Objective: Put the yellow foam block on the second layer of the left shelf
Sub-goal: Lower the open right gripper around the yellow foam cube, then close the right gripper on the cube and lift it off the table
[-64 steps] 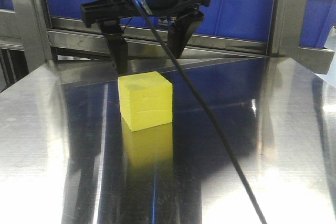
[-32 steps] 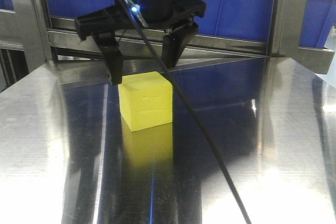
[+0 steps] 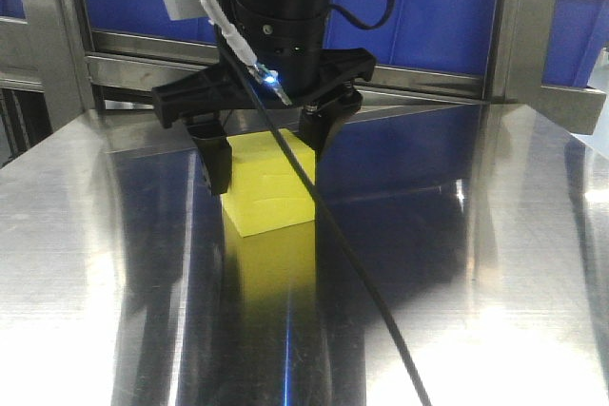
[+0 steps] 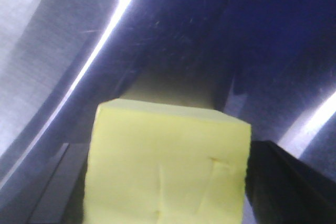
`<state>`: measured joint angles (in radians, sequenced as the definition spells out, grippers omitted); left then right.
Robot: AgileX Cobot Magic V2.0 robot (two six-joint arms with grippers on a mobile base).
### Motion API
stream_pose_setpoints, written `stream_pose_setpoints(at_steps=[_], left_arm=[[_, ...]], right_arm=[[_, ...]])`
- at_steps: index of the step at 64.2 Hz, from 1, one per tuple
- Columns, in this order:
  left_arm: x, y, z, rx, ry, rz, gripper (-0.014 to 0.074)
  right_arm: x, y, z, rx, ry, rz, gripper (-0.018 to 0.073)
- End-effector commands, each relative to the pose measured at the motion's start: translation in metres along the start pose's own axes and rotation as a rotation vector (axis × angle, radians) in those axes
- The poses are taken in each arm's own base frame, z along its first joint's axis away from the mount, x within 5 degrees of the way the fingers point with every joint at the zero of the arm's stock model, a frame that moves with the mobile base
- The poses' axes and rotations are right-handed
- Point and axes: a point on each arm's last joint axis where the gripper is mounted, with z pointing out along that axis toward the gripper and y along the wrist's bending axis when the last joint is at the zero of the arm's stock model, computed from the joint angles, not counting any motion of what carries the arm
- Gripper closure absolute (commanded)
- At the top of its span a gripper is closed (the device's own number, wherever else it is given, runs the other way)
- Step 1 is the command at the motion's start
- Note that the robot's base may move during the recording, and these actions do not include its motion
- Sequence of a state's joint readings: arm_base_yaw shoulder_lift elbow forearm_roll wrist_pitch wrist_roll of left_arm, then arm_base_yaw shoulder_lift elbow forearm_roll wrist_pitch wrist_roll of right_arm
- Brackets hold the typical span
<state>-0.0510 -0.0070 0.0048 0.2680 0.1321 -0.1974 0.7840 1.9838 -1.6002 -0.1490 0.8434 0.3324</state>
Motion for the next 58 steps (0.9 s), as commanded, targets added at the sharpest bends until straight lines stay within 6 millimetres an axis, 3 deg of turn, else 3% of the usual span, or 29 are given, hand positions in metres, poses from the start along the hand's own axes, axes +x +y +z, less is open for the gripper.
stream_pose_setpoints(at_steps=[1,5,17,29,44,53,58], left_arm=[[0.0,-0.002,0.0,0.025,-0.072,-0.006,0.046],[0.0,-0.002,0.0,0.025,-0.072,-0.006,0.046],[0.0,-0.002,0.0,0.025,-0.072,-0.006,0.046],[0.0,-0.002,0.0,0.025,-0.072,-0.006,0.046],[0.0,-0.002,0.0,0.025,-0.072,-0.006,0.046],[0.0,-0.002,0.0,0.025,-0.072,-0.006,0.046],[0.0,-0.002,0.0,0.025,-0.072,-0.006,0.046]], right_arm=[[-0.014,-0.005,-0.023,-0.014,-0.111,0.006,-0.0054],[-0.014,-0.005,-0.02,-0.014,-0.108,0.006,-0.0018],[-0.013,-0.004,-0.016,-0.013,-0.099,0.007,0.0199],[-0.014,-0.011,-0.023,-0.007,-0.103,0.02,0.023],[-0.009,-0.058,-0.063,0.026,-0.18,0.112,0.023],[0.021,-0.096,-0.093,0.052,-0.266,0.185,0.023],[0.048,-0.114,-0.109,0.069,-0.318,0.221,0.023]])
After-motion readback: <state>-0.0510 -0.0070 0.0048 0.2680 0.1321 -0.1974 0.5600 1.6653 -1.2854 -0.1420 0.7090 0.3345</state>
